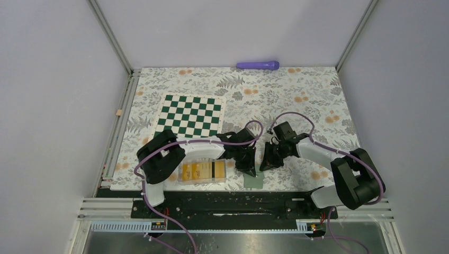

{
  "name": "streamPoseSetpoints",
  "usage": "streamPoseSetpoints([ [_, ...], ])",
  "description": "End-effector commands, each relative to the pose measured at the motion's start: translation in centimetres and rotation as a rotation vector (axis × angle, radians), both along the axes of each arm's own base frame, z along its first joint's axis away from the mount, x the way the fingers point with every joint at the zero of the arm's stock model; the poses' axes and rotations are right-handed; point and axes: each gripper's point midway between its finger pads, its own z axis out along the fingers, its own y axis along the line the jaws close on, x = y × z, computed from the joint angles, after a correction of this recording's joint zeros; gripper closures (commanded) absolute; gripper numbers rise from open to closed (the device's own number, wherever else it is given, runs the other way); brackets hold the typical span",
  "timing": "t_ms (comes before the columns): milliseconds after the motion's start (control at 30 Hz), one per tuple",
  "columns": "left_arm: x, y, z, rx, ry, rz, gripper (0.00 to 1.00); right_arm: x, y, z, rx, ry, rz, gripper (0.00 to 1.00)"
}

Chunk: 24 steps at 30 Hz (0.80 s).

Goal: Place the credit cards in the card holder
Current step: Close the card holder at the center of the board.

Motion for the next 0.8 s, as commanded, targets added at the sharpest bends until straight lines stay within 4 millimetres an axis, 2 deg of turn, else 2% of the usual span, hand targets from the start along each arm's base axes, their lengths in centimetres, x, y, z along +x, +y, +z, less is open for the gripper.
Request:
streamPoseSetpoints([
  [0,0.9,0.0,-0.4,-0.003,-0.023,0.018,1.00,0.1,0.2,1.3,0.026,-0.073,0.042,0.88],
  [100,0.7,0.0,-0.6,-0.002,-0.012,0.015,1.00,0.0,0.4,1.9,0.037,-0.096,0.061,1.00],
  [267,0.6,0.1,-0.8,-0.001,-0.005,0.013,1.00,-0.9,1.2,2.1,0.031,-0.107,0.115,1.00],
  [400,0.4,0.1,-1.0,0.001,0.003,0.010,1.00,-1.7,1.6,1.4,-0.013,-0.097,0.153,1.00],
  [767,0.4,0.2,-1.3,0.009,0.005,0.011,1.00,-2.2,1.0,0.5,-0.103,-0.092,0.183,1.00],
])
